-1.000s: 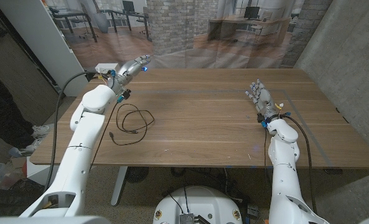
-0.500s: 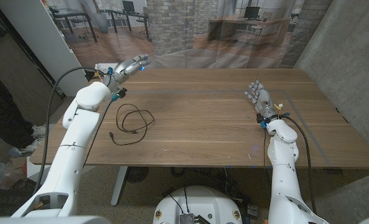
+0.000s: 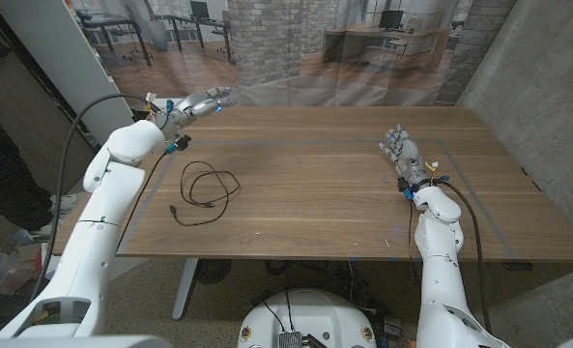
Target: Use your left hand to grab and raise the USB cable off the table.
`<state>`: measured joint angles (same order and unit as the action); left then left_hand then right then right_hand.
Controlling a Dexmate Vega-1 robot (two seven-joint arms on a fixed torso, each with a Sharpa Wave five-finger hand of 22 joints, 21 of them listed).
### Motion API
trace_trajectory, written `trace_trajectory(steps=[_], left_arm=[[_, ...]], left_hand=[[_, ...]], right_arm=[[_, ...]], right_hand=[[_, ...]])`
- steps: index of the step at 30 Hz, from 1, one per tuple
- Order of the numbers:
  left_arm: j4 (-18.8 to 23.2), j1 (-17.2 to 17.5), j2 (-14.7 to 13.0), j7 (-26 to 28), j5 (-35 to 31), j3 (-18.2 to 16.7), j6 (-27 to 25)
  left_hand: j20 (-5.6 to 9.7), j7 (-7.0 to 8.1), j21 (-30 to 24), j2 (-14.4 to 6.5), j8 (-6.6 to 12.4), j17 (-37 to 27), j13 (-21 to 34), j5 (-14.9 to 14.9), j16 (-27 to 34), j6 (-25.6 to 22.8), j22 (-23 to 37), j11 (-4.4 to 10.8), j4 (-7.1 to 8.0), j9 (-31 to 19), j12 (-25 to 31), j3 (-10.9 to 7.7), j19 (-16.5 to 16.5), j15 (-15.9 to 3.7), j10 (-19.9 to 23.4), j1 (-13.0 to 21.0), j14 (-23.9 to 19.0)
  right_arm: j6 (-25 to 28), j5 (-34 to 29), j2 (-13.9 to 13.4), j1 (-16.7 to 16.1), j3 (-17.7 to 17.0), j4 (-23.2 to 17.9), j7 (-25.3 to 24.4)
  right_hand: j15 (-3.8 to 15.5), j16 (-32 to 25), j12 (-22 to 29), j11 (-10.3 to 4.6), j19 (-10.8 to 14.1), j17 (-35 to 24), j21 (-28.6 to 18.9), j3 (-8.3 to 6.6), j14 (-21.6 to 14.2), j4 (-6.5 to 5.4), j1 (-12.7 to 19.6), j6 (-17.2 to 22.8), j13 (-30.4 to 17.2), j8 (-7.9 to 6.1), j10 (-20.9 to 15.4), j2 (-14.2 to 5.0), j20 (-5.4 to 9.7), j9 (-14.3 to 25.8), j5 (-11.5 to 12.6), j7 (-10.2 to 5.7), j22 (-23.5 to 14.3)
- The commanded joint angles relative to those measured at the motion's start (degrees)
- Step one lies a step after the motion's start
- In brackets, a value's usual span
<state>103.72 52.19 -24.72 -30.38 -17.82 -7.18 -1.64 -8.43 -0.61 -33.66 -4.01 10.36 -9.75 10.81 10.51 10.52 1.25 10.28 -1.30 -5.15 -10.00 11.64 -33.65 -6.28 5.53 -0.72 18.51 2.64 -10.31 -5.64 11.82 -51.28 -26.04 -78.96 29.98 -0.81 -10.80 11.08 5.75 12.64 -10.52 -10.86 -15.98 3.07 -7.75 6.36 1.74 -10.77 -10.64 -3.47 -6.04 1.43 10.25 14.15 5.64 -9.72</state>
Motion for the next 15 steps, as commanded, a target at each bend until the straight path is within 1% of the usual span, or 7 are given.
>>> trace_trajectory(steps=[1,9,15], left_arm=[[2.1,-0.1,-3.1,-4.8,-1.6,0.0,-1.9],[3.5,-0.2,-5.2,-7.5,-2.4,-0.1,-3.3],[3.7,-0.4,-6.5,-9.5,-2.4,-0.5,-4.4]], left_hand=[[-0.36,0.18,0.3,0.0,0.01,-0.3,0.3,-0.3,-0.4,0.7,0.3,-0.51,-0.50,-0.2,-0.1,-0.03,-0.6,0.28,-0.2,1.0,0.6],[-0.51,-0.11,0.6,0.0,0.01,-0.3,0.3,-0.3,-0.3,0.9,0.3,-0.63,-0.94,-0.2,-0.2,0.03,-0.9,0.37,-0.5,1.3,0.8],[-0.66,-0.20,0.8,0.1,-0.01,-0.3,0.3,-0.4,-0.3,1.2,0.3,-0.80,-1.34,-0.2,-0.2,0.09,-1.0,0.38,-0.7,1.6,1.0]], right_arm=[[-0.2,0.3,0.2,-0.3,-0.1,0.1,0.2],[-0.2,0.3,0.3,-0.6,-0.1,-0.2,0.3],[-0.1,0.2,0.3,-0.7,-0.1,-0.5,0.4]], right_hand=[[-0.28,-0.2,0.2,0.28,0.3,-0.2,-0.3,0.00,0.1,0.22,-0.3,0.3,-0.3,-0.42,0.1,-0.12,-0.18,0.3,0.0,0.38,-0.1],[-0.31,-0.2,0.3,0.29,0.3,-0.2,-0.3,-0.02,0.1,0.24,-0.3,0.4,-0.3,-0.46,0.0,-0.14,-0.22,0.3,0.0,0.16,-0.1],[-0.32,-0.2,0.3,0.31,0.3,-0.2,-0.3,-0.02,0.1,0.27,-0.4,0.4,-0.3,-0.42,0.1,-0.14,-0.25,0.3,0.0,0.20,-0.1]])
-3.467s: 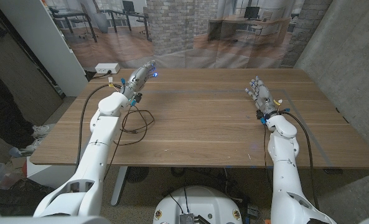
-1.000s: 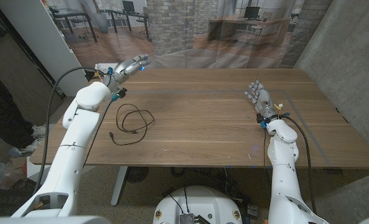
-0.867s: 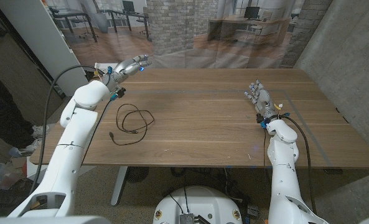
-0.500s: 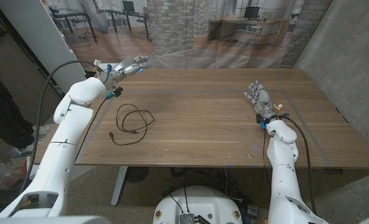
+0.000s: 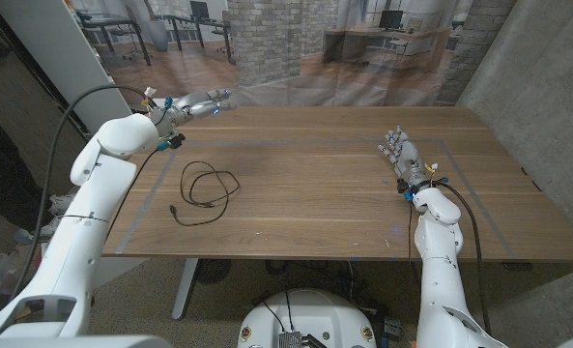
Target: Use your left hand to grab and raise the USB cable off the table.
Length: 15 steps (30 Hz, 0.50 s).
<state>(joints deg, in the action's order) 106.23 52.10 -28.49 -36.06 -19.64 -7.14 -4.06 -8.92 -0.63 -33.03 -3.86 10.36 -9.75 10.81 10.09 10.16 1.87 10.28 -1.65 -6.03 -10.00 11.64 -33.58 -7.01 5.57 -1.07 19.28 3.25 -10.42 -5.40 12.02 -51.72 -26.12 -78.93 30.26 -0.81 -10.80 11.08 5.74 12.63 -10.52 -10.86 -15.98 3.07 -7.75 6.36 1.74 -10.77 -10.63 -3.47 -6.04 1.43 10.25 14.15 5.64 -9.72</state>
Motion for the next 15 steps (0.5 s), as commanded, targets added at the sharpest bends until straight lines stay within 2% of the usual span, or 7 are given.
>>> trace_trajectory(steps=[1,15], left_arm=[[1.3,-0.4,-3.0,-4.1,-0.7,-0.5,-2.1],[2.0,-0.7,-6.3,-7.8,-1.6,-0.9,-4.4]], left_hand=[[-0.18,-0.20,0.1,0.0,0.00,-0.3,0.3,0.1,0.1,0.6,0.3,-0.44,-0.52,-0.2,-0.2,0.03,-0.3,0.33,-0.4,0.9,0.4],[-0.34,-0.37,0.3,0.2,0.50,-0.3,0.4,0.0,0.4,-0.5,0.4,-0.43,-1.29,-0.3,0.3,0.25,0.1,0.35,0.4,1.4,0.0]], right_arm=[[0.1,0.0,0.1,-0.3,-0.1,-0.5,0.1],[-0.4,-0.2,0.1,0.3,0.3,0.7,0.0]], right_hand=[[-0.33,-0.2,0.3,0.26,0.3,-0.2,-0.3,-0.02,0.1,0.27,-0.4,0.3,-0.3,-0.40,0.0,-0.14,-0.21,0.3,0.0,0.16,-0.2],[-0.40,-0.2,0.3,0.28,0.3,-0.2,-0.3,-0.06,0.1,0.34,-0.4,0.5,-0.3,-0.45,0.0,-0.19,-0.23,0.3,0.0,0.16,-0.2]])
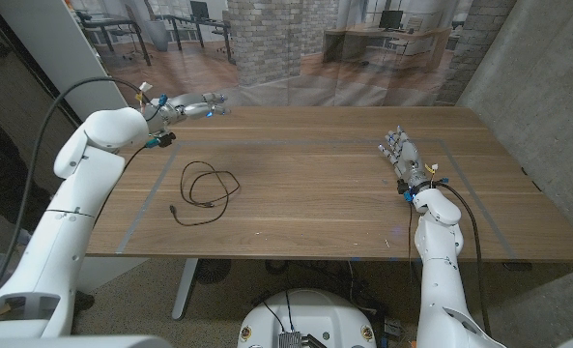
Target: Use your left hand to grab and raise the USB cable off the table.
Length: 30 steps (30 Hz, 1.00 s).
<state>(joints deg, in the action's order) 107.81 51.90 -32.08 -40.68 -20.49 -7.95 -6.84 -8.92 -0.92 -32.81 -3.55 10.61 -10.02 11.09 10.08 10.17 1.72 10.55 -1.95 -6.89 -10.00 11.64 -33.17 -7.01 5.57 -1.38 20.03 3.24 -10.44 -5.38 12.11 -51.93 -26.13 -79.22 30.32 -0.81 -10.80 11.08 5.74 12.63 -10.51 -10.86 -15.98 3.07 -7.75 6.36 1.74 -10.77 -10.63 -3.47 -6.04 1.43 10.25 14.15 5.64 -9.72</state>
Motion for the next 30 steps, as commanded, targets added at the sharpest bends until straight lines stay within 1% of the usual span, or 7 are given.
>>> trace_trajectory(steps=[1,4,6,9,15,23,30], left_arm=[[0.4,-0.6,-3.0,-3.5,-0.9,0.0,-1.8],[0.3,-1.2,-4.1,-4.6,-1.4,0.5,-2.2],[0.1,-1.7,-4.7,-5.5,-1.5,0.8,-2.4],[-0.3,-2.2,-5.5,-6.3,-1.8,1.3,-2.5],[-1.7,-3.7,-6.7,-7.4,-2.4,2.2,-2.4],[-3.7,-5.8,-8.1,-9.6,-2.8,4.1,-2.3],[-5.4,-8.7,-9.8,-12.9,-3.9,7.0,-2.8]], left_hand=[[-0.36,-0.12,0.1,-0.1,0.25,-0.1,0.1,0.0,0.5,-0.3,0.1,-0.16,-0.45,-0.3,0.3,-0.16,0.1,0.34,0.7,0.7,0.0],[-0.40,-0.32,0.2,-0.2,0.33,-0.1,0.1,0.1,0.5,-0.5,0.1,-0.20,-0.74,-0.3,0.3,-0.23,0.2,0.38,0.7,1.1,-0.1],[-0.40,-0.39,0.3,-0.3,0.36,-0.1,0.2,0.1,0.5,-0.5,0.1,-0.17,-1.23,-0.3,0.4,-0.32,0.3,0.34,0.8,1.7,-0.1],[0.23,0.05,0.4,-0.3,0.50,-0.1,0.2,0.1,0.6,-0.9,0.1,0.29,-1.73,-0.3,0.5,-0.31,0.6,-0.14,0.9,2.4,-0.2],[0.31,0.02,0.7,-0.2,0.95,-0.1,0.2,0.1,0.7,-2.1,0.1,0.50,-2.45,-0.3,0.7,-0.38,0.9,-0.21,1.3,3.6,-0.4],[0.45,0.05,0.9,-0.2,1.15,-0.1,0.2,0.1,0.8,-2.9,0.1,0.54,-2.99,-0.3,0.9,-0.53,1.3,-0.22,2.0,5.0,-0.7],[0.36,-0.06,1.0,-0.4,1.20,-0.1,0.2,0.2,0.8,-3.2,0.0,0.53,-3.33,-0.3,0.9,-0.86,1.7,-0.16,1.9,6.4,-0.8]], right_arm=[[-0.4,-0.2,0.0,0.6,0.3,1.2,-0.1],[-0.5,-0.3,-0.1,0.8,0.4,1.5,-0.2],[-0.5,-0.3,0.0,0.8,0.4,1.7,-0.3],[-0.6,-0.4,0.0,0.9,0.5,1.9,-0.5],[-0.7,-0.6,0.1,1.1,0.6,2.3,-0.9],[-0.7,-0.8,0.0,1.4,0.7,2.9,-1.4],[-0.7,-0.9,0.0,1.7,0.8,3.4,-1.7]], right_hand=[[-0.35,-0.2,0.3,0.26,0.3,-0.2,-0.3,-0.06,0.1,0.35,-0.4,0.5,-0.3,-0.44,0.0,-0.19,-0.22,0.3,0.0,0.20,-0.2],[-0.39,-0.2,0.3,0.26,0.3,-0.2,-0.3,-0.07,0.1,0.36,-0.4,0.5,-0.3,-0.42,0.0,-0.19,-0.29,0.3,0.0,0.15,-0.2],[-0.38,-0.1,0.3,0.25,0.3,-0.2,-0.3,-0.07,0.1,0.38,-0.4,0.5,-0.3,-0.43,0.0,-0.19,-0.28,0.3,0.0,0.09,-0.2],[-0.40,-0.1,0.2,0.22,0.3,-0.2,-0.3,-0.08,0.2,0.39,-0.4,0.7,-0.3,-0.47,0.0,-0.19,-0.30,0.3,0.0,0.09,-0.2],[-0.39,-0.1,0.3,0.22,0.3,-0.2,-0.3,-0.07,0.1,0.42,-0.4,0.6,-0.3,-0.40,0.0,-0.17,-0.31,0.3,0.0,0.20,-0.2],[-0.41,-0.1,0.2,0.29,0.3,-0.2,-0.3,-0.07,0.1,0.44,-0.4,0.5,-0.3,-0.38,0.0,-0.15,-0.34,0.3,0.0,0.16,-0.2],[-0.43,-0.1,0.2,0.26,0.3,-0.2,-0.3,-0.06,0.1,0.44,-0.5,0.5,-0.3,-0.36,0.1,-0.14,-0.27,0.3,0.0,0.14,-0.2]])
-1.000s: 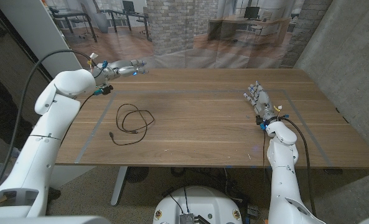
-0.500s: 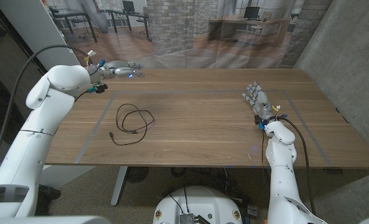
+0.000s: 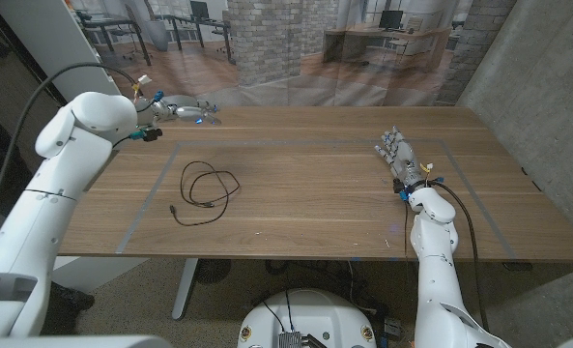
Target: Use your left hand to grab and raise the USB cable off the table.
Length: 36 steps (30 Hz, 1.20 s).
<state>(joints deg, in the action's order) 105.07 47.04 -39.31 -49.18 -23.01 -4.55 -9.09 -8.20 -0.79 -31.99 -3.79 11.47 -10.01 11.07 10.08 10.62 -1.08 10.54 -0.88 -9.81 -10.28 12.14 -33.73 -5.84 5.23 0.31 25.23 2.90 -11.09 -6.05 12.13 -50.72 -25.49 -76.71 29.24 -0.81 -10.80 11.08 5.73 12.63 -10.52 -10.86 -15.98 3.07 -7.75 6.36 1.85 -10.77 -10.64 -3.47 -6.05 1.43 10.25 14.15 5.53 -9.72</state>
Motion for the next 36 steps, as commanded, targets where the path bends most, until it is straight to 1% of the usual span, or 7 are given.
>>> trace_trajectory(steps=[1,9,25,29,31,35,36], left_arm=[[-2.8,-4.2,-2.8,-4.9,-1.6,4.0,-0.6],[-3.7,-6.8,-4.0,-7.8,-3.2,6.6,-1.1],[-2.9,-8.1,-4.8,-10.0,-6.2,8.7,-1.7],[-2.2,-8.4,-5.2,-10.7,-7.6,9.4,-2.2],[-2.1,-8.8,-5.4,-11.4,-8.2,9.9,-2.3],[-2.0,-9.2,-5.5,-12.3,-8.8,10.3,-2.3],[-1.9,-9.3,-5.5,-12.4,-9.1,10.5,-2.3]], left_hand=[[-0.36,-0.19,0.2,-0.2,0.35,-0.1,0.2,0.2,0.3,-0.4,0.1,-0.55,-0.48,-0.1,0.4,-0.38,0.5,0.21,0.2,1.5,-0.4],[-0.32,-0.31,0.5,-0.5,0.31,-0.1,0.3,0.3,0.2,-0.4,0.0,-0.53,-0.80,-0.1,0.3,-0.87,0.8,0.37,0.1,3.6,-0.2],[-0.28,-0.61,1.0,-0.7,1.19,-0.1,0.3,0.2,0.5,-3.2,-0.1,-0.01,-1.16,-0.1,0.9,-2.21,2.3,0.42,1.7,9.7,-1.4],[0.09,-0.31,1.3,-0.1,1.41,-0.1,0.4,0.2,0.6,-4.3,-0.1,1.59,-1.21,-0.2,1.2,-2.40,2.9,-0.16,2.8,12.3,-2.0],[0.14,0.12,1.5,0.3,1.86,-0.1,0.4,0.2,0.7,-5.9,-0.1,1.82,-1.16,-0.2,1.3,-2.43,3.1,-0.38,3.3,13.9,-2.5],[0.37,0.11,1.5,0.7,1.90,-0.1,0.4,0.1,0.9,-6.5,-0.1,2.17,-1.10,-0.2,1.5,-2.40,3.7,-1.02,4.0,15.4,-3.3],[0.44,0.13,1.6,0.8,1.84,-0.1,0.4,0.1,0.9,-6.5,-0.1,2.65,-1.08,-0.2,1.6,-2.39,3.9,-1.10,4.4,16.0,-3.5]], right_arm=[[0.0,-0.3,0.0,0.5,0.2,0.9,-0.6],[-0.3,-0.3,-0.3,1.1,0.2,1.9,-0.8],[-0.6,0.0,-0.8,1.7,0.0,3.1,-0.6],[-0.7,0.1,-0.9,1.7,-0.1,3.2,-0.4],[-0.7,0.2,-0.9,1.7,-0.2,3.3,-0.4],[-0.8,0.3,-0.9,1.7,-0.3,3.3,-0.2],[-0.9,0.4,-0.9,1.7,-0.3,3.3,-0.1]], right_hand=[[-0.46,-0.1,0.2,0.31,0.3,-0.2,-0.3,-0.06,0.1,0.44,-0.5,0.4,-0.3,-0.36,0.1,-0.14,-0.32,0.3,0.0,0.26,-0.2],[-0.44,-0.1,0.2,0.29,0.3,-0.2,-0.3,-0.06,0.1,0.45,-0.5,0.5,-0.3,-0.38,0.1,-0.15,-0.27,0.3,0.0,0.16,-0.2],[-0.44,-0.1,0.2,0.29,0.3,-0.2,-0.3,-0.06,0.1,0.45,-0.6,0.6,-0.3,-0.37,0.0,-0.19,-0.31,0.3,0.0,0.13,-0.2],[-0.47,-0.1,0.2,0.28,0.3,-0.2,-0.3,-0.05,0.1,0.45,-0.6,0.5,-0.3,-0.33,0.1,-0.17,-0.33,0.3,0.0,0.09,-0.2],[-0.47,-0.2,0.3,0.34,0.3,-0.2,-0.3,-0.05,0.1,0.45,-0.6,0.6,-0.3,-0.37,0.0,-0.17,-0.36,0.3,0.0,0.06,-0.2],[-0.47,-0.1,0.2,0.29,0.3,-0.2,-0.3,-0.05,0.1,0.46,-0.6,0.6,-0.3,-0.39,0.0,-0.16,-0.31,0.3,0.0,0.02,-0.2],[-0.48,-0.1,0.2,0.30,0.3,-0.2,-0.3,-0.05,0.1,0.46,-0.6,0.6,-0.3,-0.37,0.0,-0.17,-0.33,0.3,0.0,0.02,-0.2]])
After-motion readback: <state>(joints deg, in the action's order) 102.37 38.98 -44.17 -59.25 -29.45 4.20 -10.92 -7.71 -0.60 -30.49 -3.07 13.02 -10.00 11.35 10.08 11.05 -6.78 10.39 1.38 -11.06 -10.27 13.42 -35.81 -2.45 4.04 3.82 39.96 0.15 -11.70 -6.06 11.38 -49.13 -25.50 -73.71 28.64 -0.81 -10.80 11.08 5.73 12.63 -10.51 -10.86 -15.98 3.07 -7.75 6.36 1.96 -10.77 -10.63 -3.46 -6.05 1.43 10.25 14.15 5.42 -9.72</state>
